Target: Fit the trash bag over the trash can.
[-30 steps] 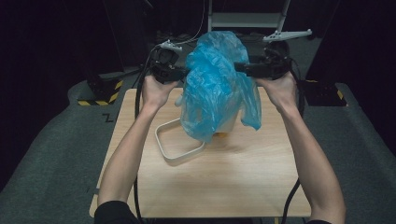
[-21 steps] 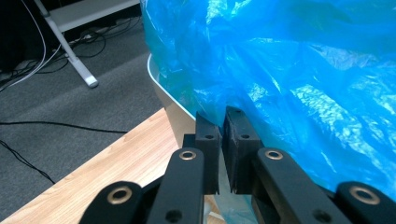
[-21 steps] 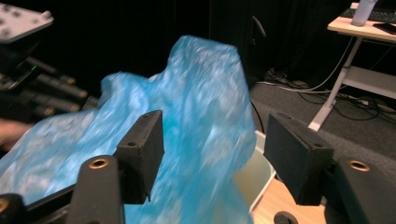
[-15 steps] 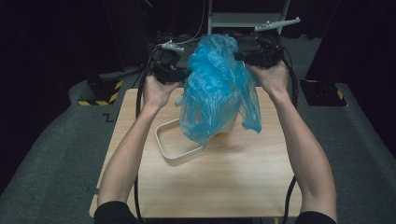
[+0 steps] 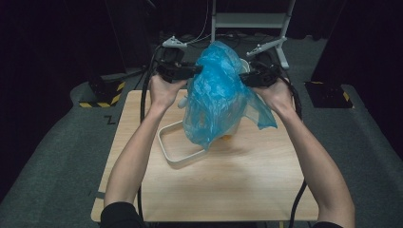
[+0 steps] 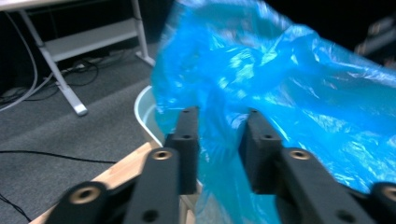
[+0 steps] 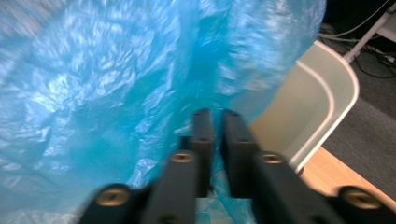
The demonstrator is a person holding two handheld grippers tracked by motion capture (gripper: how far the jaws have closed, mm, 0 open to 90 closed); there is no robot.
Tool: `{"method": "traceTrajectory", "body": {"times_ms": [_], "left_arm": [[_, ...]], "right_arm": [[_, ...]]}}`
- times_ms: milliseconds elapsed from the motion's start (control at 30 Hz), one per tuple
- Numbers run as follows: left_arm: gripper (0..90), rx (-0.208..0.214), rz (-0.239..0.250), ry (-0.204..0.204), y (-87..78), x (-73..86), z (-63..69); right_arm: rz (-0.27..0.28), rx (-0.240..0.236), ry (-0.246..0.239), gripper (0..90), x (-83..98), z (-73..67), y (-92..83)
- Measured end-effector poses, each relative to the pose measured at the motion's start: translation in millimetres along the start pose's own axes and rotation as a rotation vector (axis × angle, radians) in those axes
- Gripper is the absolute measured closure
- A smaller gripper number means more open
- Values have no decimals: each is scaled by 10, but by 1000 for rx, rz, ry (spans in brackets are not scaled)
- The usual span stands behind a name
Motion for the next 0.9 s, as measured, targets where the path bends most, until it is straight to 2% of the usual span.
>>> {"method": "traceTrajectory", "body": {"times_ms": [100,200,333,433,500,533,667,733,767,900], "left_arm": [[782,4,-39,32,60,36,30],[810,10,-59,46,89,57,32],[838,26,-80,47,126,87,37],[846,33,-94,59,141,106,55],[847,37,-96,65,136,118,71],[846,36,-95,69,128,120,73],[830,33,-80,78,58,122,73],[812,32,-61,74,14,109,67],[794,26,-48,72,-5,99,59],[760,9,-6,61,-31,68,33]], "right_arm": [[81,5,53,595,-83,88,-143],[119,20,74,504,-157,163,-222],[201,41,88,425,-375,217,-289],[213,68,67,407,-542,209,-223],[208,82,44,429,-636,192,-118],[193,83,36,470,-668,182,-34],[123,66,-3,763,-600,130,211],[110,48,-4,860,-545,119,248],[97,42,-14,894,-504,119,262],[9,36,-47,900,-329,93,275]]}}
Point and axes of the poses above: each handheld gripper's, and its own axes: y roughly forward along the jaws, x roughly out of its underside, z roughly to its right, the point moved 6 cm from there along y, roughly forward along the jaws, and after that the axes turned 6 degrees about z, right-handed, at the moved point
